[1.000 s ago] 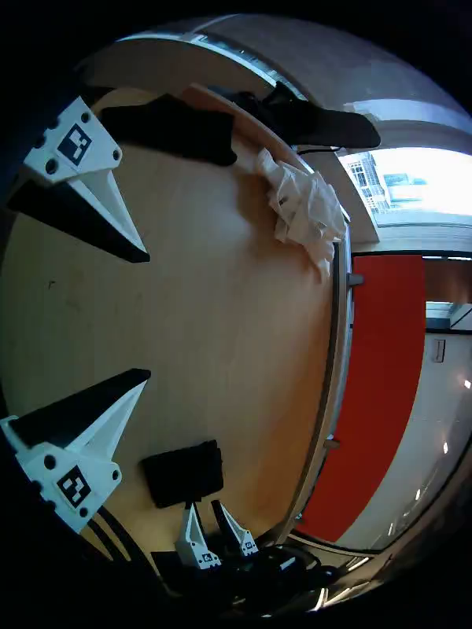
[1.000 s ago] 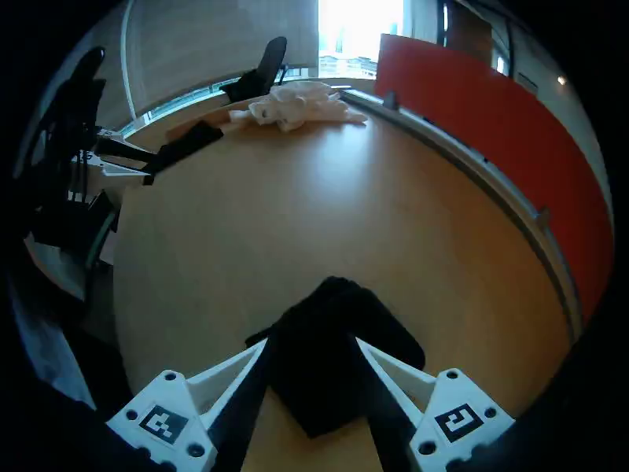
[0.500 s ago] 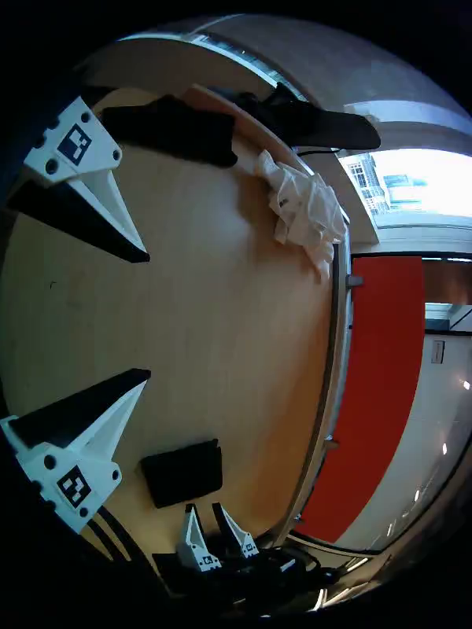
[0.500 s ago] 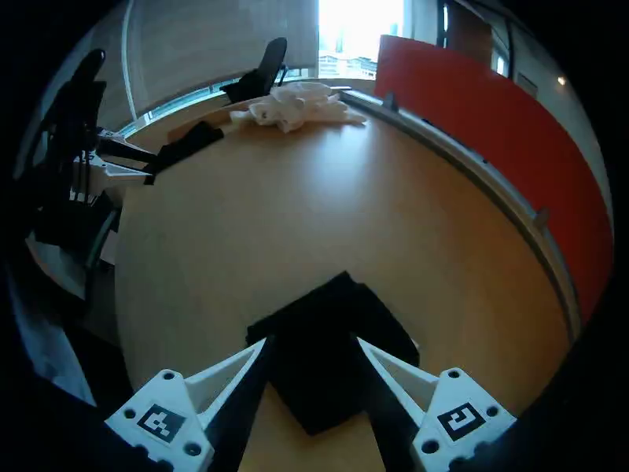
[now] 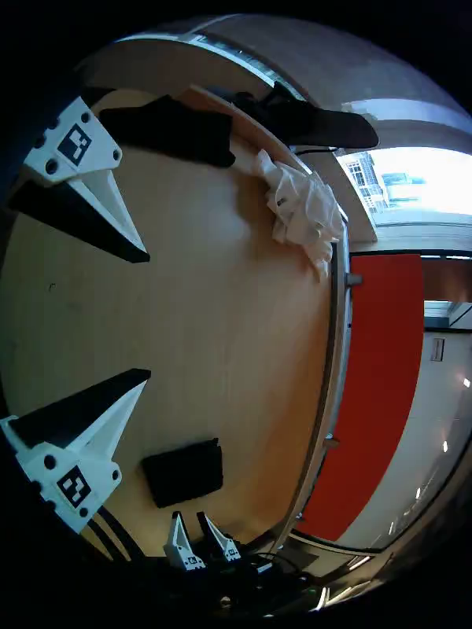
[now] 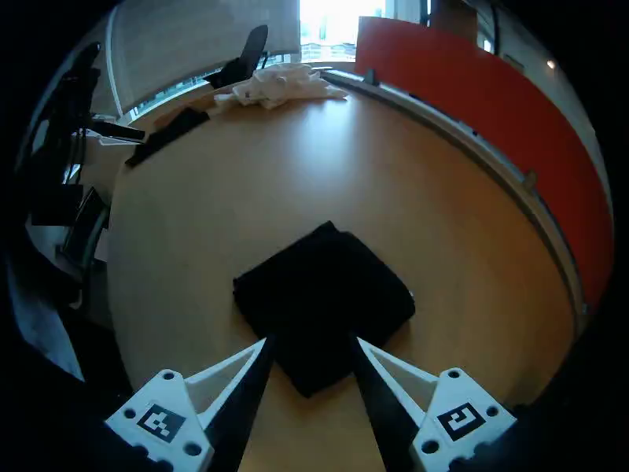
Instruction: Fold towel
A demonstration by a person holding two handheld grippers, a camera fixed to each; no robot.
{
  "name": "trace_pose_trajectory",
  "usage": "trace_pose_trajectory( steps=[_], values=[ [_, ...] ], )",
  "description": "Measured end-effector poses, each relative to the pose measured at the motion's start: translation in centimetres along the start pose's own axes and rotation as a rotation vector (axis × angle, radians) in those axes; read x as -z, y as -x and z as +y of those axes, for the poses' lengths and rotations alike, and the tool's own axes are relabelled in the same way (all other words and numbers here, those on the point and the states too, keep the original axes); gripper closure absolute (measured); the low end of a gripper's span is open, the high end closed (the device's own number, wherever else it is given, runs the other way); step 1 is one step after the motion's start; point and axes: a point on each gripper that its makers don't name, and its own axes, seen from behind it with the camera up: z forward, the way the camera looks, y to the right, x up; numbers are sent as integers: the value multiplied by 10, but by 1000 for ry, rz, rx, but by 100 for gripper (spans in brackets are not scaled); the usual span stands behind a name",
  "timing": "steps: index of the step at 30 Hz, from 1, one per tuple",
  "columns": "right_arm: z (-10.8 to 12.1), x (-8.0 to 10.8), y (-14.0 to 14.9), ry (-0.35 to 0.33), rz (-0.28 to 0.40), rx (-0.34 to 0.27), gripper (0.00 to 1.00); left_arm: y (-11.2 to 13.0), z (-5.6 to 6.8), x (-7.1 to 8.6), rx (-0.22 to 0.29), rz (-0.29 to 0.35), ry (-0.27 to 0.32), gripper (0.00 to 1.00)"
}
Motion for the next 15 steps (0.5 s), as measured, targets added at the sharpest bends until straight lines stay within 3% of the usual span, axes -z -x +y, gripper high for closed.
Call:
trace_pose_trajectory(
  steps=[15],
  values=[
    [1, -5, 33, 17, -44, -23, 30, 1, 4, -1, -5, -2, 6, 0]
  ],
)
